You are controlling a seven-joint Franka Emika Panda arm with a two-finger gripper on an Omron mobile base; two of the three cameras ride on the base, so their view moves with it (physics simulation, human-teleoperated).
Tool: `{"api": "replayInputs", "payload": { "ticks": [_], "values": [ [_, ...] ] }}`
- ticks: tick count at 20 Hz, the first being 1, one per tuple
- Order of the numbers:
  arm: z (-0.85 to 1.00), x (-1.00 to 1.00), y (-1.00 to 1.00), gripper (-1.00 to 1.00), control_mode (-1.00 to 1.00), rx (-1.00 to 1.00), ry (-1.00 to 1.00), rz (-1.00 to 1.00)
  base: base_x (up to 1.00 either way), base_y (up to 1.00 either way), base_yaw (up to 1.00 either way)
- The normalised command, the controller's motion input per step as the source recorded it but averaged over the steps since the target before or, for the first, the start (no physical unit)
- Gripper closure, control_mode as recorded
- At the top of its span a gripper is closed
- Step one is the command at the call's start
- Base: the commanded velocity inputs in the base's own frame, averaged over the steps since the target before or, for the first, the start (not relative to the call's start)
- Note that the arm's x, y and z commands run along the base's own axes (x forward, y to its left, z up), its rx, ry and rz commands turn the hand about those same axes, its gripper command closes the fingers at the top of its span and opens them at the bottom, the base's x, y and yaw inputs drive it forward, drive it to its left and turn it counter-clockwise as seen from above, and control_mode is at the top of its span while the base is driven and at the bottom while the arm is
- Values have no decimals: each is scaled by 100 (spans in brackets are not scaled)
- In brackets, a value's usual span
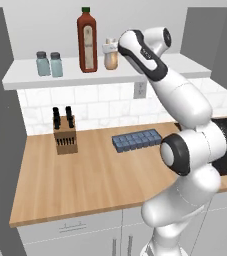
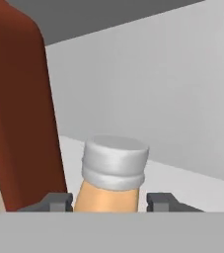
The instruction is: Put the shaker and condiment bottle from the counter next to their counterparts in the cabinet.
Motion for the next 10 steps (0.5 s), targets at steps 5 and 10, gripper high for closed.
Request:
{"api": "replayInputs", "payload": {
  "ticks": [5,10],
  "values": [
    [14,-41,0,-100,-100,-4,-6,2,0,0,0],
    [17,-64,0,-100,-100,-2,-6,0,0,0,0]
  ]
}}
